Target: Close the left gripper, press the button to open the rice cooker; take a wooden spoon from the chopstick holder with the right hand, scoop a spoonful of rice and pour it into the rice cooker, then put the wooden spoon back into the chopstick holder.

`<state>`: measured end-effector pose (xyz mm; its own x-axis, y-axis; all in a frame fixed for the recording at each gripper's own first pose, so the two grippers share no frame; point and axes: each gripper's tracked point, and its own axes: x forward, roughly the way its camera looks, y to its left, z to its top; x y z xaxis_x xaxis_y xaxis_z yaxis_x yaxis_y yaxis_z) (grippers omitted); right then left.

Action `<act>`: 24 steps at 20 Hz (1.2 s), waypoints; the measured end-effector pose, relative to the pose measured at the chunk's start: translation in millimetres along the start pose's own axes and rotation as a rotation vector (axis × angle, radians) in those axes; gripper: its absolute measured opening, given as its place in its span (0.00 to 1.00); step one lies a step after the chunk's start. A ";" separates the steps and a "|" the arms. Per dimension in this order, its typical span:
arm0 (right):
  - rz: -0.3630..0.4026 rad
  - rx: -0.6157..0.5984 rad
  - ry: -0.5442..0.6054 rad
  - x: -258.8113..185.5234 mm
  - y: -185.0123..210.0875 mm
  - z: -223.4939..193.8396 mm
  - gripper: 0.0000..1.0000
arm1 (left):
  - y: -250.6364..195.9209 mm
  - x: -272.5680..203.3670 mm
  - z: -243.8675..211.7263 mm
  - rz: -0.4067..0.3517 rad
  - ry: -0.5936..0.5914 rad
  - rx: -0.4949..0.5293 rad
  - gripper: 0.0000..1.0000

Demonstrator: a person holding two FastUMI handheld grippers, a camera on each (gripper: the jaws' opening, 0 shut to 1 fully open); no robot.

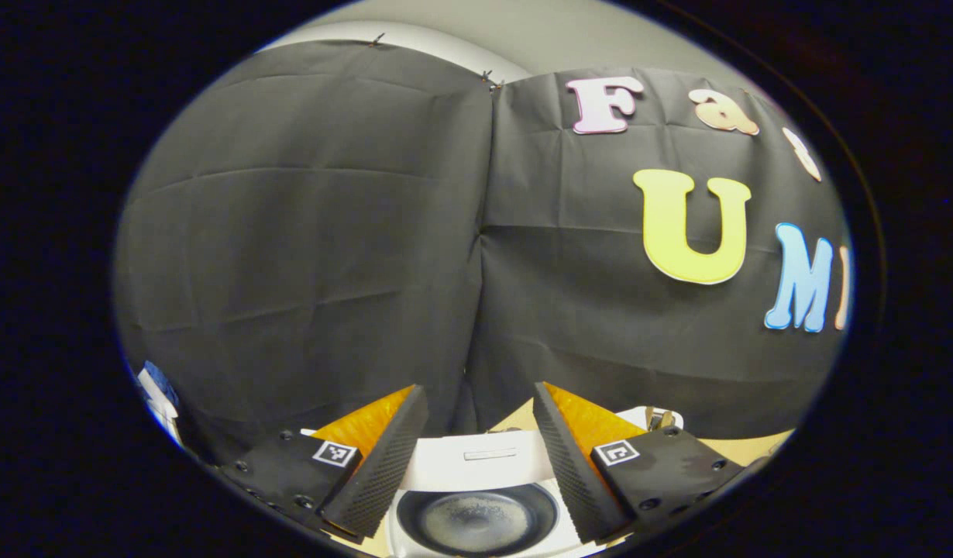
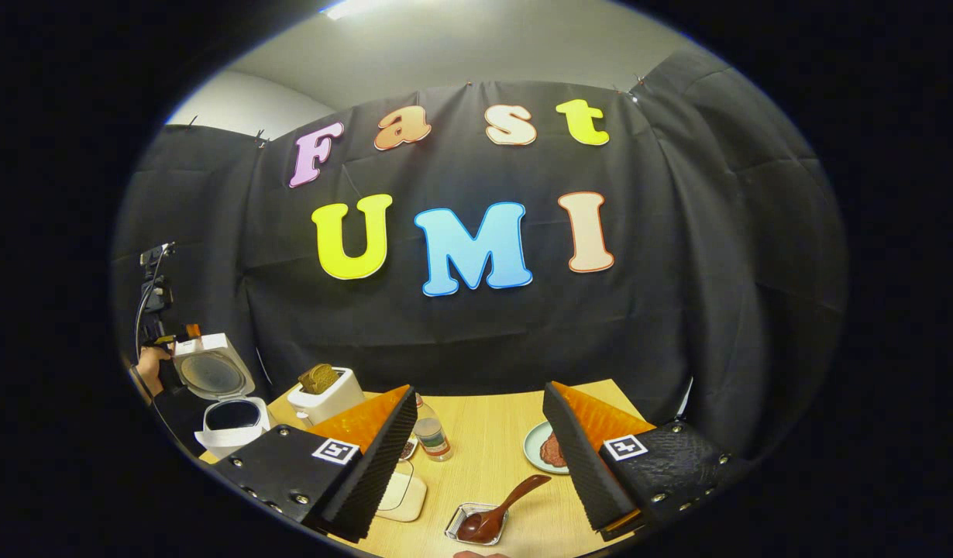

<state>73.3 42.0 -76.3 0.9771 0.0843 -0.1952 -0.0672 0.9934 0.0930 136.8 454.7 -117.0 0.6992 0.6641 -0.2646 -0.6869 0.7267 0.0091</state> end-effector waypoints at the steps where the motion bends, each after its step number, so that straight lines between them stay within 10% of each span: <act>1: 0.003 -0.004 0.002 -0.7 0.5 -1.7 0.99 | -1.4 -6.6 -4.5 -0.003 0.005 -0.004 0.95; 24: -0.007 -0.012 0.010 -20.6 0.9 -5.8 0.99 | -24.7 -58.5 -93.1 -0.080 0.061 0.034 0.96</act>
<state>52.0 41.6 -77.9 0.9755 0.0779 -0.2057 -0.0627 0.9949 0.0794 94.4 381.6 -191.5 0.7375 0.5923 -0.3243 -0.6213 0.7834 0.0178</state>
